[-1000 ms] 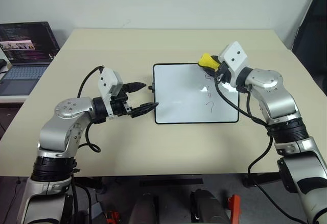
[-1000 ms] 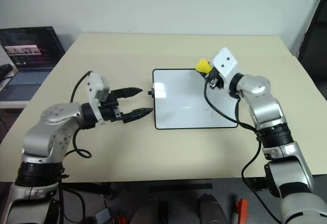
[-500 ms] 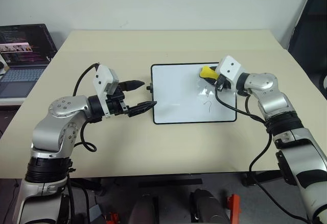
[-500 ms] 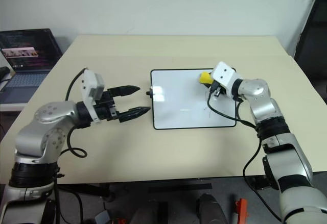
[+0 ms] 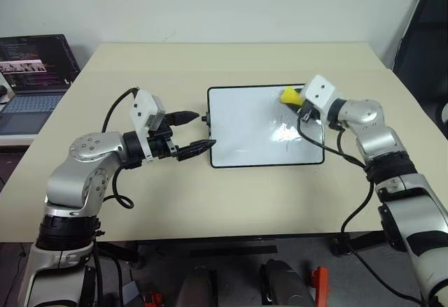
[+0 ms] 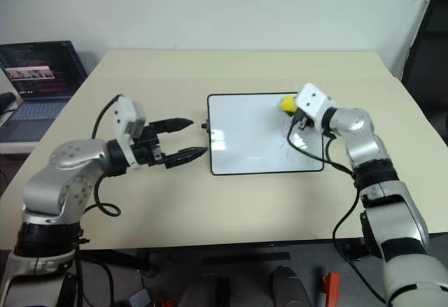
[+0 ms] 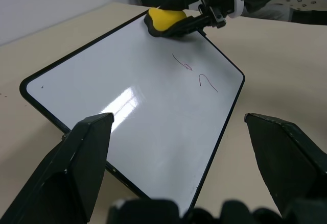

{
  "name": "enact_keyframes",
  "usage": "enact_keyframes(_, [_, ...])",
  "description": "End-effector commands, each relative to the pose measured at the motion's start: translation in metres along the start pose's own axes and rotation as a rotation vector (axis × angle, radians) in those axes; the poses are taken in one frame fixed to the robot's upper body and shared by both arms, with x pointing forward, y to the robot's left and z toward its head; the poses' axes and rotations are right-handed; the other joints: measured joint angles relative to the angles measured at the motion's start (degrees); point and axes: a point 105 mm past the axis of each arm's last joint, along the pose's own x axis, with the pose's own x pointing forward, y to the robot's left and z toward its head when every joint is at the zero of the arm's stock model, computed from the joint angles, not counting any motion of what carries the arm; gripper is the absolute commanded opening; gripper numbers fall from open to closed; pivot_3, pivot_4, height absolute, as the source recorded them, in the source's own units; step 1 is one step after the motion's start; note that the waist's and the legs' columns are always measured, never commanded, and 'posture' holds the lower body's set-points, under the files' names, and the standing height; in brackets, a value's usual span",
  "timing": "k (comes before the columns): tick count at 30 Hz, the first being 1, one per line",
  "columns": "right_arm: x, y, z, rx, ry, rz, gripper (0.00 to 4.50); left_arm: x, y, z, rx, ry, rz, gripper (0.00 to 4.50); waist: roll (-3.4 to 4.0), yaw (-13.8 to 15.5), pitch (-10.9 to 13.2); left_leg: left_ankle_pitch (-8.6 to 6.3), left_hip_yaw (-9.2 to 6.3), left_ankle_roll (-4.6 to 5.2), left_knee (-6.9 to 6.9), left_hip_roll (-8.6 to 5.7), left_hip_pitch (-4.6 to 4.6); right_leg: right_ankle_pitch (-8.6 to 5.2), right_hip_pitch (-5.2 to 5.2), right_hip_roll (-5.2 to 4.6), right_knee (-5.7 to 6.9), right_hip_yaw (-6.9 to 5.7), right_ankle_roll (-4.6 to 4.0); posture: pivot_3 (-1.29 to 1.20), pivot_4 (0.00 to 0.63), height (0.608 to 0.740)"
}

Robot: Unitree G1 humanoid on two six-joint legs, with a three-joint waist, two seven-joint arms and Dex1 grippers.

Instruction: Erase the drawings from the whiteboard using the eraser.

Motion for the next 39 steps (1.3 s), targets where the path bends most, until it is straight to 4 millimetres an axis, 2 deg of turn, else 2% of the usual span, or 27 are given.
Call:
enact_keyframes(1, [-0.006, -0.003, -0.022, -0.001, 0.086, -0.025, 1.39, 0.001, 0.001, 0.012, 0.048, -0.027, -0.002, 4.50, 0.00, -0.01, 0.00, 0.00, 0.00, 0.00, 0.00, 0.00, 0.00, 0.00, 0.00, 0.00, 0.00, 0.00, 0.00, 0.00, 0.150, 0.740])
enact_keyframes(5, [-0.006, 0.008, -0.021, 0.001, 0.068, 0.020, 1.39, 0.002, 0.001, 0.012, 0.049, -0.028, -0.007, 4.50, -0.02, 0.00, -0.01, 0.00, 0.01, 0.00, 0.00, 0.00, -0.01, 0.00, 0.00, 0.00, 0.00, 0.02, 0.00, 0.00, 0.150, 0.740])
enact_keyframes(10, [-0.006, 0.042, -0.015, 0.009, 0.028, 0.168, 1.39, 0.003, 0.002, 0.013, 0.049, -0.032, -0.011, 4.50, -0.05, -0.10, -0.03, 0.00, 0.00, 0.00, -0.02, 0.02, 0.00, 0.00, 0.00, 0.02, -0.01, 0.01, 0.01, 0.00, 0.150, 0.740])
enact_keyframes(13, [-0.009, 0.025, -0.012, 0.040, 0.018, 0.090, 1.39, 0.001, 0.005, 0.014, 0.054, -0.033, -0.002, 4.50, -0.05, -0.45, -0.03, 0.00, 0.02, 0.00, -0.02, 0.04, 0.02, 0.00, 0.00, 0.03, 0.01, 0.03, 0.01, 0.00, 0.150, 0.740])
enact_keyframes(17, [-0.026, -0.003, 0.006, 0.058, -0.047, 0.030, 1.38, -0.003, 0.009, 0.017, 0.065, -0.031, 0.011, 4.50, -0.05, -0.22, -0.02, 0.00, 0.00, 0.00, -0.02, 0.03, 0.00, -0.01, 0.00, 0.03, 0.01, 0.01, 0.02, 0.00, 0.150, 0.740])
enact_keyframes(20, [-0.053, -0.023, 0.032, 0.108, -0.133, 0.032, 1.38, -0.009, 0.013, 0.025, 0.083, -0.039, 0.024, 4.50, -0.02, 0.17, 0.05, 0.00, -0.01, 0.00, -0.04, 0.03, -0.24, 0.01, -0.21, 0.03, -0.05, 0.00, -0.02, 0.00, 0.150, 0.740])
enact_keyframes(22, [-0.075, -0.027, 0.041, 0.117, -0.142, 0.071, 1.38, -0.014, 0.013, 0.028, 0.090, -0.039, 0.027, 4.50, -0.01, 0.38, 0.06, -0.01, -0.06, -0.01, -0.09, 0.03, -0.36, 0.01, -0.30, 0.02, -0.09, -0.05, -0.03, 0.00, 0.150, 0.740])
enact_keyframes(24, [-0.097, -0.025, 0.035, 0.093, -0.078, 0.123, 1.38, -0.017, 0.013, 0.027, 0.093, -0.023, 0.028, 4.50, -0.01, 0.59, 0.06, -0.07, -0.07, -0.03, -0.16, 0.04, -0.36, -0.06, -0.30, 0.01, -0.14, -0.10, -0.05, 0.00, 0.150, 0.740])
enact_keyframes(26, [-0.117, -0.020, 0.019, 0.050, 0.032, 0.169, 1.38, -0.021, 0.013, 0.022, 0.088, -0.001, 0.029, 4.50, -0.01, 0.88, 0.06, -0.23, -0.09, 0.03, -0.19, 0.06, -0.39, -0.17, -0.28, 0.01, -0.27, -0.17, -0.04, 0.00, 0.150, 0.740])
enact_keyframes(30, [-0.141, -0.019, -0.003, 0.051, 0.148, 0.187, 1.38, -0.024, 0.011, 0.012, 0.087, 0.052, 0.012, 4.50, -0.03, 0.84, 0.08, -0.40, 0.02, 0.02, -0.14, 0.07, -0.39, -0.24, -0.26, -0.01, -0.35, -0.08, -0.02, 0.00, 0.150, 0.740])
enact_keyframes(33, [-0.145, -0.023, -0.008, 0.047, 0.171, 0.161, 1.38, -0.022, 0.012, 0.012, 0.087, 0.047, 0.009, 4.50, -0.01, 0.22, 0.10, -0.40, 0.08, 0.02, -0.10, 0.07, -0.33, -0.24, -0.26, 0.00, -0.28, 0.00, -0.01, 0.00, 0.150, 0.740])
enact_keyframes(39, [-0.144, -0.024, -0.004, 0.059, 0.147, 0.146, 1.38, -0.017, 0.012, 0.016, 0.092, 0.023, -0.008, 4.50, -0.02, 0.12, 0.10, -0.38, 0.06, 0.02, -0.04, 0.07, -0.27, -0.32, -0.24, 0.04, -0.16, -0.01, 0.11, 0.00, 0.150, 0.740])
